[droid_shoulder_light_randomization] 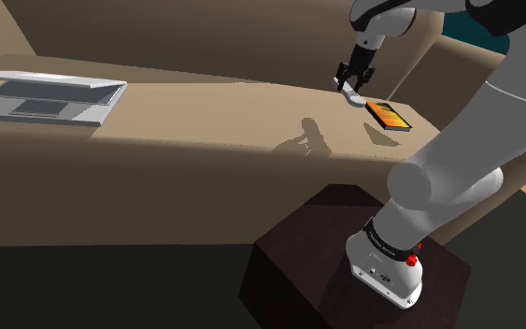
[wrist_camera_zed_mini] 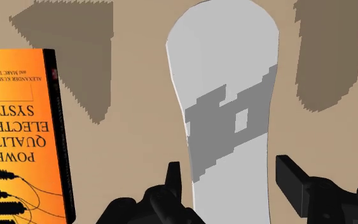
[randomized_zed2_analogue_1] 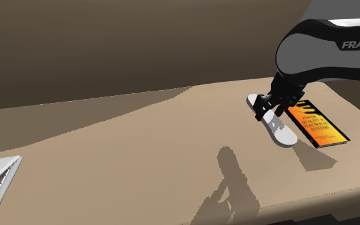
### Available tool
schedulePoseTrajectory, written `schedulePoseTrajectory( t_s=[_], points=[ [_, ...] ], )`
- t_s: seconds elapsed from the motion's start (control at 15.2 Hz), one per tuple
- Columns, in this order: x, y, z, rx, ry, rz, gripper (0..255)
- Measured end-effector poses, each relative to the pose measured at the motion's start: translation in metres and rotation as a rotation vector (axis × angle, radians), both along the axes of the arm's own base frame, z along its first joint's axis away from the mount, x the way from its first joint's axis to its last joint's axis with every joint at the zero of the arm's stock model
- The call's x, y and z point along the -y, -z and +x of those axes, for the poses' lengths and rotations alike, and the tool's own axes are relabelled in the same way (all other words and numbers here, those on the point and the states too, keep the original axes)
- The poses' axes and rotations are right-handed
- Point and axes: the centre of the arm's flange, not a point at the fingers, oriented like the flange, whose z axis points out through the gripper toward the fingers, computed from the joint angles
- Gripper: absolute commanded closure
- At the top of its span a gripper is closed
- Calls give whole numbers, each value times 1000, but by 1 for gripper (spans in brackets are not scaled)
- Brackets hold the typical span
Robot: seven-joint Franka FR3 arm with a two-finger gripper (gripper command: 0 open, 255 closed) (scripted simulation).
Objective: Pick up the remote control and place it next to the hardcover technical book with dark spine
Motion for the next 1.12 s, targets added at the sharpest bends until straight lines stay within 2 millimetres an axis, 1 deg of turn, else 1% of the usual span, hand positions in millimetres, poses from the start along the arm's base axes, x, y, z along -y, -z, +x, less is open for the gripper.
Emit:
schedulePoseTrajectory(
  t_s=[0.2, 0.26, 0.4, 0.46, 0.66, 0.73, 0.79, 0.86, 0.92, 1.12],
  points=[
    [29, -4, -21, 0, 0, 0, 255],
    [39, -6, -32, 0, 0, 0, 255],
    [61, -7, -47, 0, 0, 0, 255],
    [70, -3, -57, 0, 0, 0, 255],
    [102, -5, -81, 0, 0, 0, 255],
    [110, -7, -90, 0, 0, 0, 255],
    [121, -11, -100, 0, 0, 0, 255],
    [132, -7, -107, 1, 0, -1, 255],
    [141, -6, -117, 0, 0, 0, 255],
    [172, -7, -143, 0, 0, 0, 255]
  ],
)
